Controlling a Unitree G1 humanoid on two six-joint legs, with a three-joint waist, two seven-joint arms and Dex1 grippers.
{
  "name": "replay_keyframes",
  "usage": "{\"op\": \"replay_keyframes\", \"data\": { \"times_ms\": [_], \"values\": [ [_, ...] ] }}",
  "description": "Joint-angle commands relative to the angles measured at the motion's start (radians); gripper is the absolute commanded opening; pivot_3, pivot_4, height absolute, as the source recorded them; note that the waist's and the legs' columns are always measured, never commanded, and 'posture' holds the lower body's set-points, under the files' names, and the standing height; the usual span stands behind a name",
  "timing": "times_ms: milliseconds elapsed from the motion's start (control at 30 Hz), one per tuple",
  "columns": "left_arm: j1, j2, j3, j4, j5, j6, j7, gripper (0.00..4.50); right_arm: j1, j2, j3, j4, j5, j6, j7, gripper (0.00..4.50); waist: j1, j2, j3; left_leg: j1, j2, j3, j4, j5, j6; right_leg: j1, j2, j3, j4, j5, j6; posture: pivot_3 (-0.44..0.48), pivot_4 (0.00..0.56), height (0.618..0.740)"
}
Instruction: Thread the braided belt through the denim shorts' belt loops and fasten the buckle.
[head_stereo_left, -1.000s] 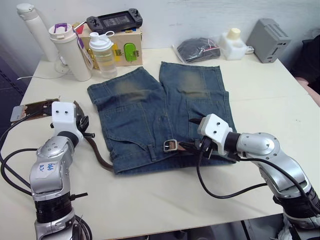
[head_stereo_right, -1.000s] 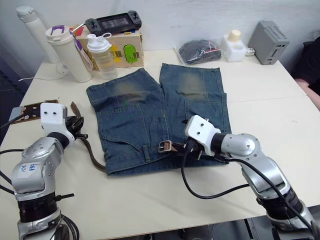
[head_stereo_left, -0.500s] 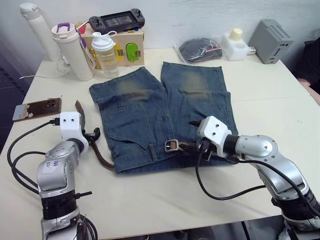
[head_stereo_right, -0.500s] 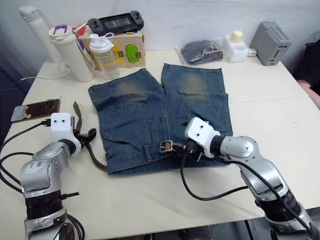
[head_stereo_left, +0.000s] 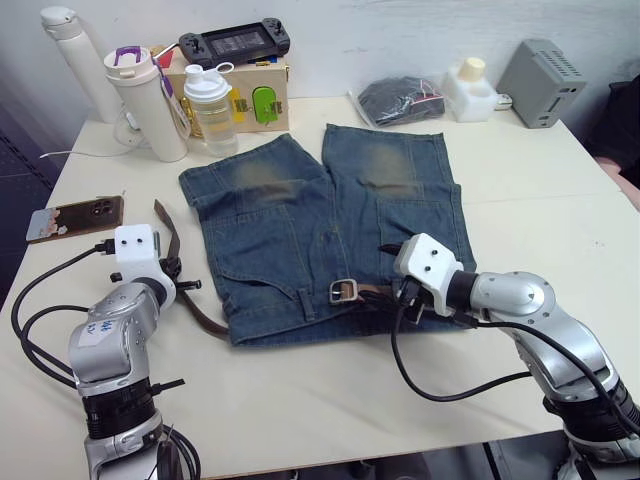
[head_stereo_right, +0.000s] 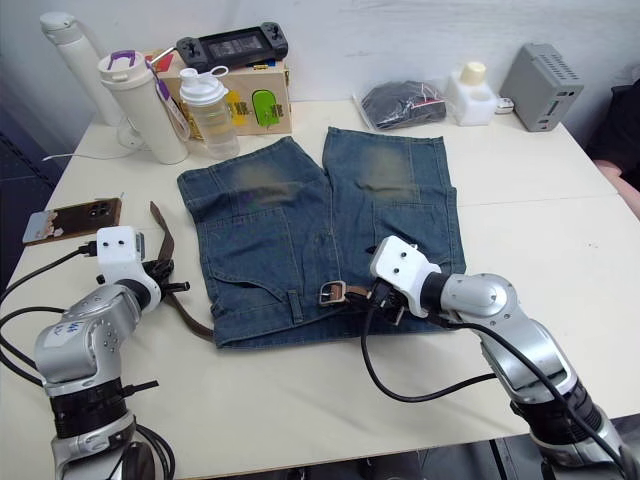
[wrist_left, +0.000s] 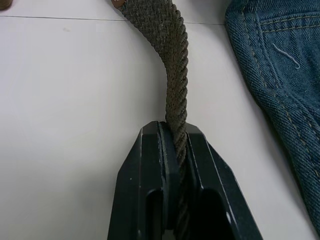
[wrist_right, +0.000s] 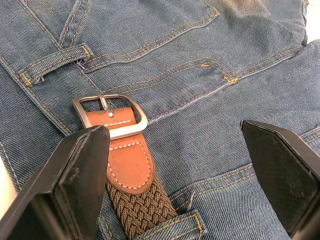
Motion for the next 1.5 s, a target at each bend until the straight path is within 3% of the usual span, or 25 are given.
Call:
{"op": "replay_keyframes", "data": {
  "times_ms": [33,167,333,467,567,667,767,900,1233,1500],
  "values": [
    [0.008,0.002,-0.011,-0.006,-0.007,-0.065,-0.009,0.06,-0.011,0.003,-0.014,-0.034,-0.005,-0.003,-0.005,4.50,0.001,0.000,0.000,0.000,0.000,0.000,0.000,0.000,0.000,0.000,0.000,0.000,0.000,0.000,0.000,0.000,0.150,0.687],
    [0.020,0.020,-0.051,-0.064,-0.022,-0.200,-0.066,0.06,-0.014,0.001,-0.020,-0.035,-0.005,-0.002,-0.003,4.50,-0.001,0.000,0.000,0.000,0.000,0.000,0.000,0.000,0.000,0.000,0.000,0.000,0.000,0.000,0.000,0.000,0.150,0.687],
    [0.104,0.138,-0.184,-0.222,0.001,-0.449,-0.234,0.06,-0.012,-0.021,-0.039,-0.035,-0.005,-0.022,0.014,4.50,-0.004,0.000,0.000,-0.001,0.000,0.000,0.000,0.000,-0.001,-0.001,-0.001,0.000,-0.001,0.000,0.000,0.000,0.150,0.687],
    [0.183,0.234,-0.249,-0.251,0.051,-0.698,-0.339,0.06,-0.030,-0.034,-0.037,-0.011,-0.038,-0.073,0.012,4.50,-0.004,0.000,0.000,0.000,0.000,0.001,0.000,0.000,-0.001,-0.001,-0.001,0.000,-0.001,0.000,0.000,0.000,0.150,0.687],
    [0.231,0.348,-0.340,-0.209,0.153,-0.956,-0.438,0.06,-0.080,-0.047,0.003,0.035,-0.155,-0.214,-0.018,4.50,-0.005,0.001,0.000,0.000,0.001,0.002,0.000,-0.001,-0.001,-0.001,0.000,0.000,-0.001,0.000,-0.001,0.000,0.150,0.687],
    [0.216,0.395,-0.380,-0.139,0.206,-1.083,-0.459,0.06,-0.121,-0.073,0.067,0.119,-0.342,-0.444,-0.070,4.50,-0.004,0.001,0.001,0.000,0.000,0.004,-0.001,-0.001,-0.001,-0.002,0.000,0.001,-0.001,0.000,-0.001,0.000,0.150,0.687],
    [0.187,0.383,-0.380,-0.107,0.193,-1.137,-0.468,0.06,-0.117,-0.068,0.103,0.169,-0.423,-0.586,-0.083,4.50,-0.002,0.001,0.001,0.000,0.001,0.003,-0.001,-0.001,-0.001,-0.002,0.000,0.000,-0.001,0.000,-0.001,0.000,0.150,0.687],
    [0.190,0.396,-0.388,-0.094,0.207,-1.197,-0.496,0.06,-0.116,-0.020,0.120,0.160,-0.442,-0.625,-0.070,4.50,-0.005,0.001,0.001,-0.001,0.001,0.003,-0.002,0.000,-0.001,-0.003,0.000,0.000,-0.001,0.000,-0.001,0.000,0.150,0.687],
    [0.176,0.356,-0.362,-0.093,0.184,-1.161,-0.484,0.06,-0.050,0.062,0.101,0.020,-0.288,-0.476,0.048,4.50,-0.003,0.001,0.001,-0.001,0.001,0.002,-0.001,0.000,0.000,-0.002,0.000,0.000,0.000,0.000,-0.001,0.000,0.150,0.687],
    [0.157,0.334,-0.346,-0.109,0.163,-1.138,-0.489,0.06,-0.048,0.159,0.176,0.023,-0.363,-0.385,0.009,4.50,-0.005,0.001,0.001,-0.001,0.001,0.002,-0.001,0.000,0.000,-0.002,0.000,0.000,0.000,0.000,-0.001,0.000,0.150,0.687]
  ]
}}
